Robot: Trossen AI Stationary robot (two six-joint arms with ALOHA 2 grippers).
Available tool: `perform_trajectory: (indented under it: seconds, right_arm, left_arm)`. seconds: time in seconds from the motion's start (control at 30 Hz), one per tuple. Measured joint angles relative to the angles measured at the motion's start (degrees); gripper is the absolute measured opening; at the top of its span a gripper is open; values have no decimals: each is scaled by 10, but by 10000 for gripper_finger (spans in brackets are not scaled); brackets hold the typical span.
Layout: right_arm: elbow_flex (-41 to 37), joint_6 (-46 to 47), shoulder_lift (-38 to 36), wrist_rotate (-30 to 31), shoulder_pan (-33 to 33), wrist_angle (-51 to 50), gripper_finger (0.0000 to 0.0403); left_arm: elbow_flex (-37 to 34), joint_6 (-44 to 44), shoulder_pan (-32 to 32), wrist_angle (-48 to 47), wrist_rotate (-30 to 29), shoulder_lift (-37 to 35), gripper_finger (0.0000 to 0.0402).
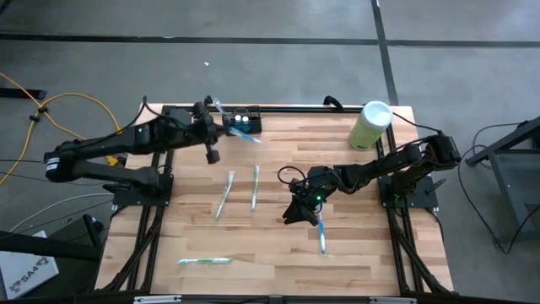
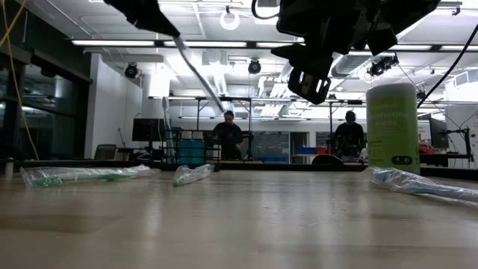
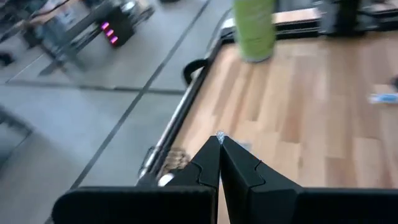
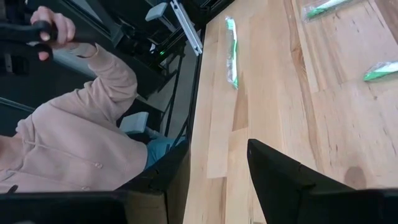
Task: Pick & Place toothbrushing station
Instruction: Put the right blue toothbrush into the wire organizer
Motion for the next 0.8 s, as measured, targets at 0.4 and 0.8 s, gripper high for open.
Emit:
perform_trajectory:
  seconds: [0.4,0.8]
  right_arm:
    - [0,-9,0,5,0,0,151]
    - [0,-25,0,14,0,0,151]
  left_arm:
    - [73,-35,131,-121,-34,7,1]
    - [174,-22,202,-166,-34,101,1]
